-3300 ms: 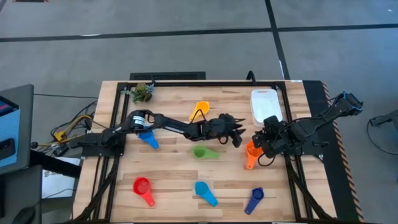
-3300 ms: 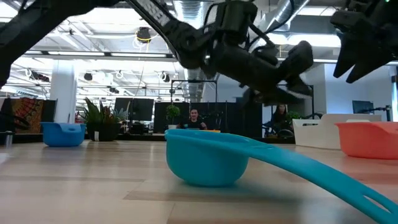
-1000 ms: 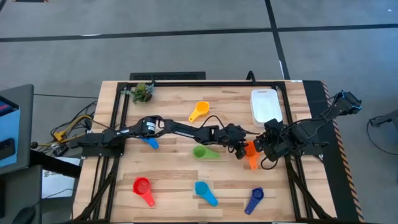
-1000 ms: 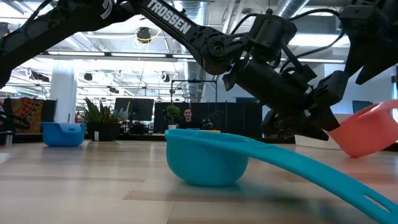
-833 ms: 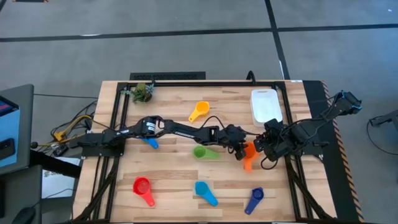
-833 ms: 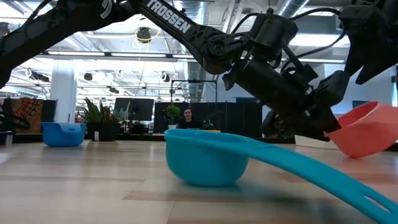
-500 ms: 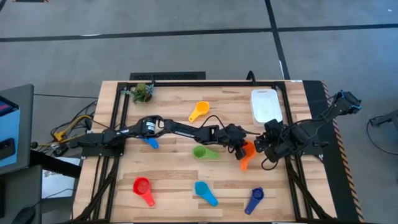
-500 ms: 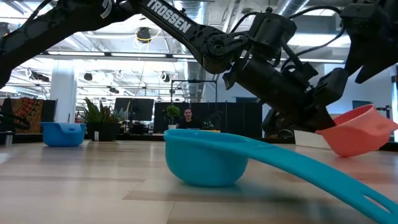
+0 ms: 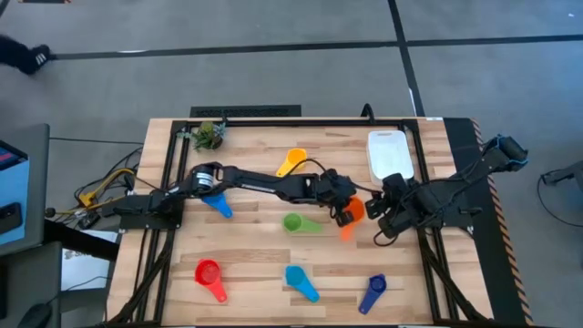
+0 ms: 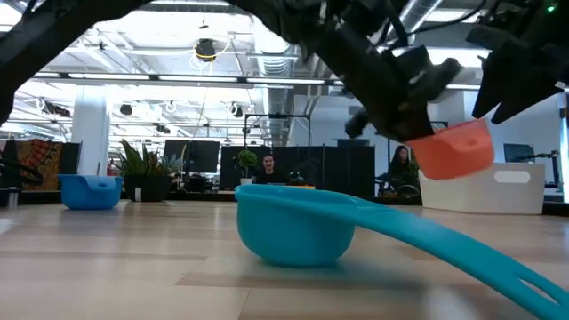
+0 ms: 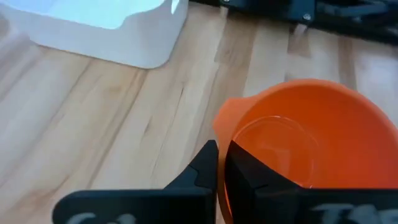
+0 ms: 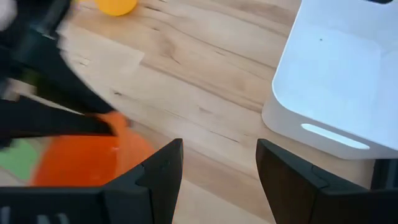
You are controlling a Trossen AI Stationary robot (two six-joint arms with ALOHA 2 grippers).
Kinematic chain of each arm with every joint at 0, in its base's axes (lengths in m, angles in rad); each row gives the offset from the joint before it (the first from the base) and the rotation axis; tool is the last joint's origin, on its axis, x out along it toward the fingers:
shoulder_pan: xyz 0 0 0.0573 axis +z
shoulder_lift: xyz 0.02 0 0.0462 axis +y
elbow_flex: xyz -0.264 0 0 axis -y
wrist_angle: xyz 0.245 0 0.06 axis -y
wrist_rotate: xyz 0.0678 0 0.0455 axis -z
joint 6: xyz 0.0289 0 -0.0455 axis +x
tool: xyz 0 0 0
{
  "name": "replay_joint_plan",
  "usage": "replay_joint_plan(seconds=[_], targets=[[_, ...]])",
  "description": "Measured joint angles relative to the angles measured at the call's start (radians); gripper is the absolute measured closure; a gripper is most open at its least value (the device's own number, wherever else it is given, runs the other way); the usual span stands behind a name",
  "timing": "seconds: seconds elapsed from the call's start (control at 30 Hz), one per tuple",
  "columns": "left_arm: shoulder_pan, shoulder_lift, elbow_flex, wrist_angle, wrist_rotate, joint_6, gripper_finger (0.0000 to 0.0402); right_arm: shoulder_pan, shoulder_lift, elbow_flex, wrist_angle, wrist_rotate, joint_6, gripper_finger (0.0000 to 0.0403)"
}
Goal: Nest measuring cups in basket
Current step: Move the orange measuring cup to the bottom left of the table
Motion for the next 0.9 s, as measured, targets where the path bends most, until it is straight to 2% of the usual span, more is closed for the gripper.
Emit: replay_joint_plan(seconds=[0.1, 0.17, 0.27, 0.37, 0.47, 0.57, 0.73, 0.9], targets=[[-0.009, -0.049, -0.036, -0.06, -0.006, 0.008, 0.04, -0.011, 0.003, 0.0, 0.003, -0.003, 0.005, 0.0178], [-0.016, -0.111, -0.127, -0.018, 0.013, 0.007, 0.04, -0.016, 0.003, 0.0, 0.004, -0.003, 0.019, 0.0178], [-0.027, -0.258, -0.339, 0.113, 0.041, -0.013, 0.0401, -0.016, 0.003, 0.0, 0.006, -0.003, 0.024, 0.0178], [-0.038, -0.432, -0.585, 0.223, 0.001, -0.044, 0.0401, -0.016, 0.003, 0.0, 0.006, -0.002, 0.038, 0.0178], [-0.056, -0.599, -0.778, 0.251, -0.061, -0.093, 0.0401, -0.024, 0.003, 0.0, 0.011, 0.002, 0.041, 0.0178], [-0.094, -0.742, -0.917, 0.221, -0.128, -0.148, 0.0401, -0.04, 0.003, 0.0, 0.028, 0.021, 0.048, 0.0178], [-0.188, -0.901, -1.048, 0.073, -0.213, -0.278, 0.0401, -0.068, 0.016, 0.0, 0.097, 0.057, 0.025, 0.0178], [-0.315, -0.961, -1.083, -0.114, -0.285, -0.448, 0.0401, -0.089, 0.05, 0.001, 0.183, 0.058, -0.036, 0.0178]])
